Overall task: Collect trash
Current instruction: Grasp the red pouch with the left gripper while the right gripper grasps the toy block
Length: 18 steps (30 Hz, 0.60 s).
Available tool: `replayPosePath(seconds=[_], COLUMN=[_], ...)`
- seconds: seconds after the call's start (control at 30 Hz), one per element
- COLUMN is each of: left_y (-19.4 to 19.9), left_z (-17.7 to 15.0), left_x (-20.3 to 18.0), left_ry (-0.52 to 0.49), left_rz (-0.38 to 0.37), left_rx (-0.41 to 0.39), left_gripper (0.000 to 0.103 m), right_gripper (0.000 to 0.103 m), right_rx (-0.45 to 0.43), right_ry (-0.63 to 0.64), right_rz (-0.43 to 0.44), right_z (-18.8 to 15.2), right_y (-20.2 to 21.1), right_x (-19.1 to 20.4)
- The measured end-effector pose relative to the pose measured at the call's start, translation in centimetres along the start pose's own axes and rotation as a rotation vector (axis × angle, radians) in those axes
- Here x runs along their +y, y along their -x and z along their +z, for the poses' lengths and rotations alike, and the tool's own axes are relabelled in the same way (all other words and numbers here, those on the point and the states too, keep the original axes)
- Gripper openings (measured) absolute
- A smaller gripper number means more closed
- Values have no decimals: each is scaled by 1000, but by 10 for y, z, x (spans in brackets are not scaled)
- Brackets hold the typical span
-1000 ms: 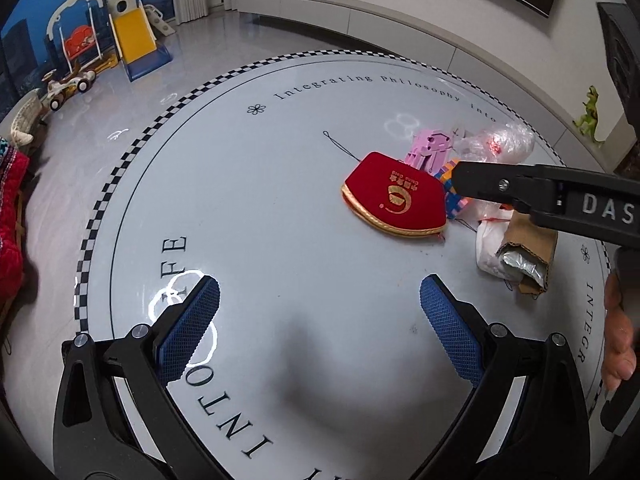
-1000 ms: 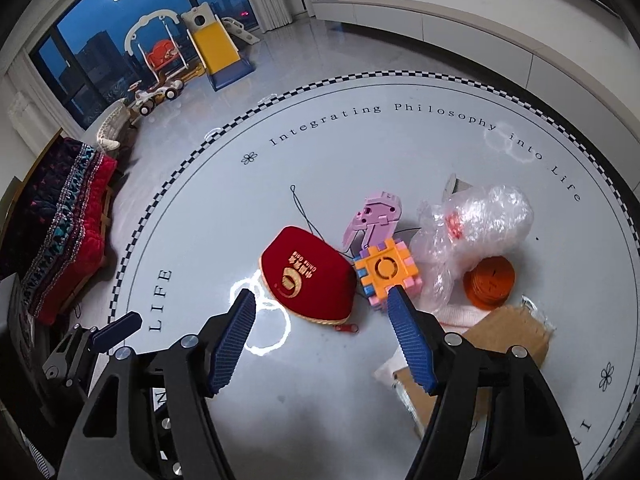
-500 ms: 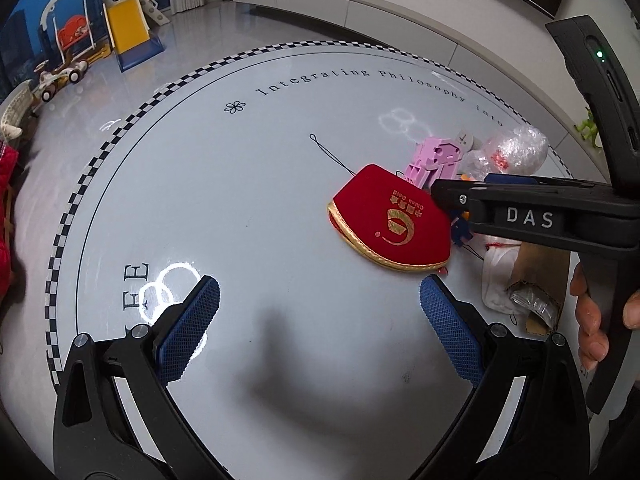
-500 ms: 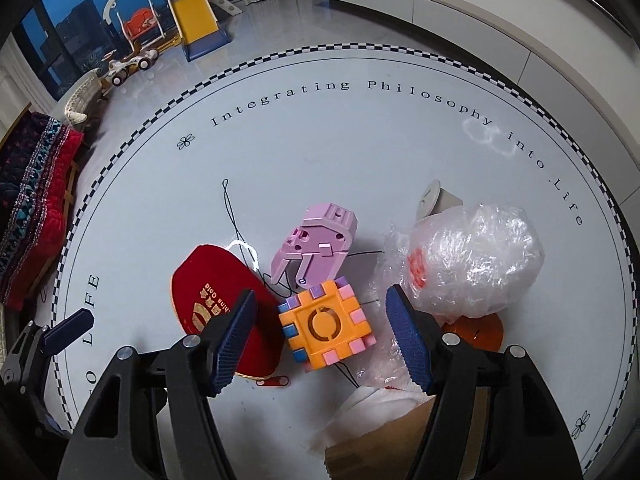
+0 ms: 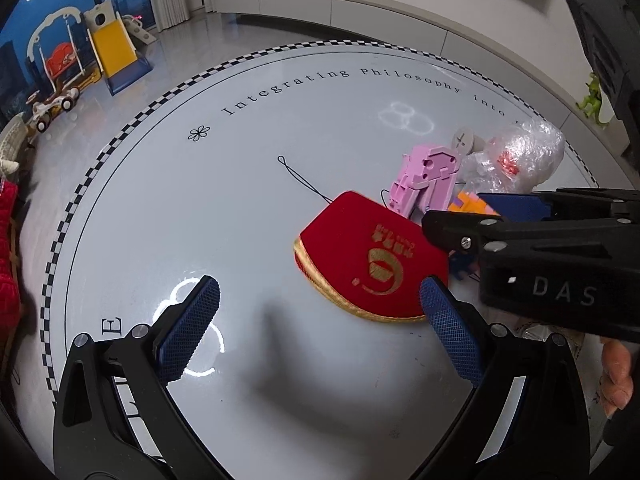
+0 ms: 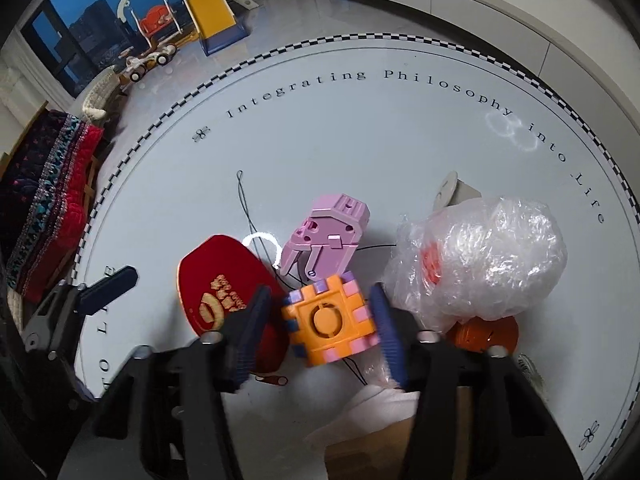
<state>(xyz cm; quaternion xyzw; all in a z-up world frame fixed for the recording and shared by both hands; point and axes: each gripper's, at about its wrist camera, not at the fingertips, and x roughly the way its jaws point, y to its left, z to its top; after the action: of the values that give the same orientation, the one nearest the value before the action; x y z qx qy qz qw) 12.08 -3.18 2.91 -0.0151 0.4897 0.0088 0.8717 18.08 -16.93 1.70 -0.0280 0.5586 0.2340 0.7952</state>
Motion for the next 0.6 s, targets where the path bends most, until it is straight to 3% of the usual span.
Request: replayPosePath(seconds=[0.1, 0.33, 0.43, 0.53, 0.6], left_y=[-3, -12, -23, -35, -34], left_z=[3, 12, 18, 19, 16], left_x=[-3, -11, -8, -2, -2], left_ry=[-6, 10, 0, -22, -63], left_rz=[-4, -41, -108, -248, -262], left_rx=[-1, 8, 38, 110, 116], left_gripper=[97, 97, 97, 97, 97], right_gripper=[42, 42, 42, 42, 42], right_rx=[-27, -122, -139, -143, -147], right_ry=[-21, -98, -130, -146, -145], right_rz=[-33, 30, 58, 83, 86], right_z=[1, 9, 10, 9, 7], right_y=[8, 35, 40, 44, 45], right_x=[-2, -13, -15, -17, -16])
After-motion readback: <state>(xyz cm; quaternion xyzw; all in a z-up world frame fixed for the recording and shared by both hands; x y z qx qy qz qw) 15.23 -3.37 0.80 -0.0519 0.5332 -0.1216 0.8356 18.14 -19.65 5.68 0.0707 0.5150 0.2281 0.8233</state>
